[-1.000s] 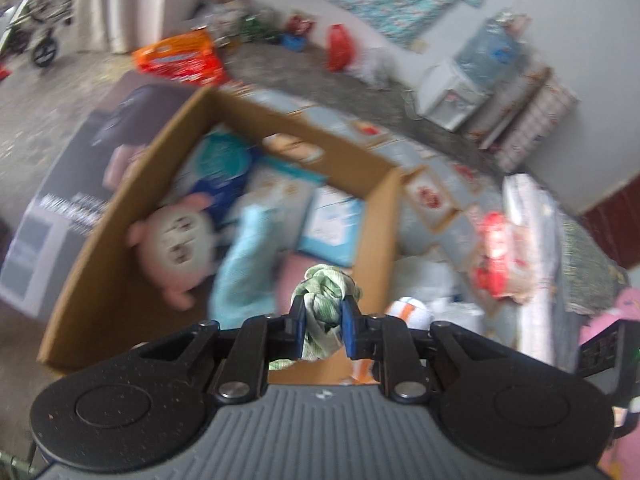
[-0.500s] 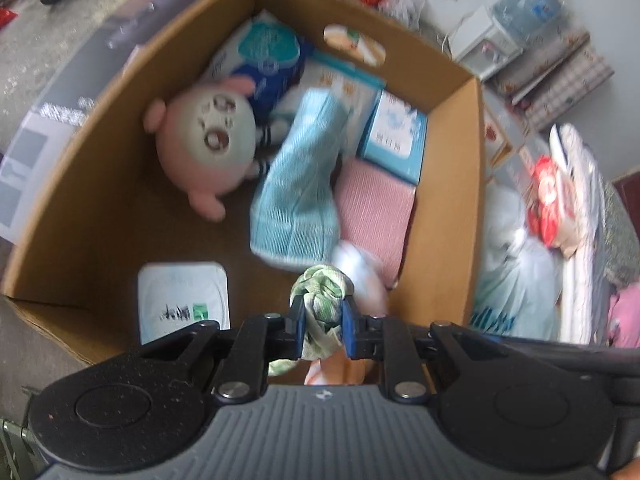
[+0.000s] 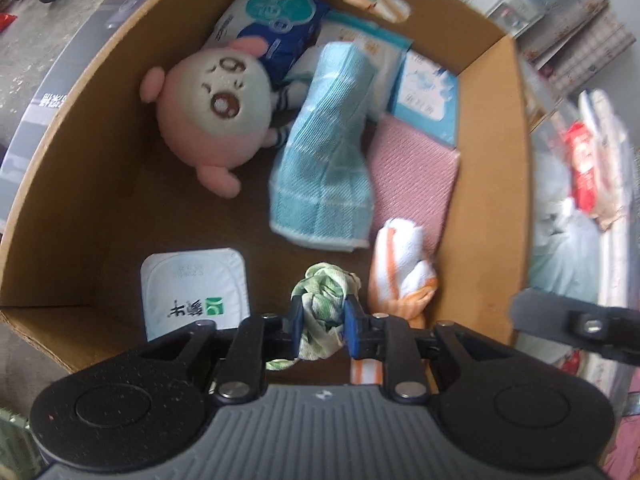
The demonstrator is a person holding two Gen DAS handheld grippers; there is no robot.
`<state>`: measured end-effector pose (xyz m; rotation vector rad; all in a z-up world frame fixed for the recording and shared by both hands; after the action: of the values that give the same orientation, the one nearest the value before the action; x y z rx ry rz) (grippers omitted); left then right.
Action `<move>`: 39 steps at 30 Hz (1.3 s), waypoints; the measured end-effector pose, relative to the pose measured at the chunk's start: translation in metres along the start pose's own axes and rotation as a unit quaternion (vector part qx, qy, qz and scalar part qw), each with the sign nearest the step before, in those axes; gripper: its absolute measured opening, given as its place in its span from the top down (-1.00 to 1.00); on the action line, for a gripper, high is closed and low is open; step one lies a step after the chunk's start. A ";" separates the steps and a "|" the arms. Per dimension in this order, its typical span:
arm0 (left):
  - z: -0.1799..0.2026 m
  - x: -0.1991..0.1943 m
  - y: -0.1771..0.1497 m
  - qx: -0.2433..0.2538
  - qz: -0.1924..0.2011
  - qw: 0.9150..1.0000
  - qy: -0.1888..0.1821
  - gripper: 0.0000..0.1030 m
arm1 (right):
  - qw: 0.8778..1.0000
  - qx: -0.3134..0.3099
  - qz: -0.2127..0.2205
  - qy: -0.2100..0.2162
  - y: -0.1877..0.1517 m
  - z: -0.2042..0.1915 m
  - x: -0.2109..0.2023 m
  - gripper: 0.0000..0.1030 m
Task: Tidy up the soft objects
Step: 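Lower the scrunchie and towel into the box and open both tools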
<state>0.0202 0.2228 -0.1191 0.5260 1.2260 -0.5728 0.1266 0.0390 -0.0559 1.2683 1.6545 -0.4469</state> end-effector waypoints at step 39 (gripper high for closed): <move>0.003 0.052 -0.008 -0.041 -0.054 0.998 0.005 0.03 | 0.997 0.069 0.013 0.010 -0.027 0.065 -0.015 0.06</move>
<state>0.0295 0.2089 -0.1688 0.3955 1.2877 -0.6080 0.1331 -0.0278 -0.0804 1.3981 1.6442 -0.5415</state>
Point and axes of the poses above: each gripper's, at about its wrist camera, not at the fingertips, and x roughly the way its jaws point, z to its right, y to its top, the point moved 3 cm from there along x, roughly the way its jaws point, and after that the axes turned 14 degrees about -x, right-handed, at the moved point
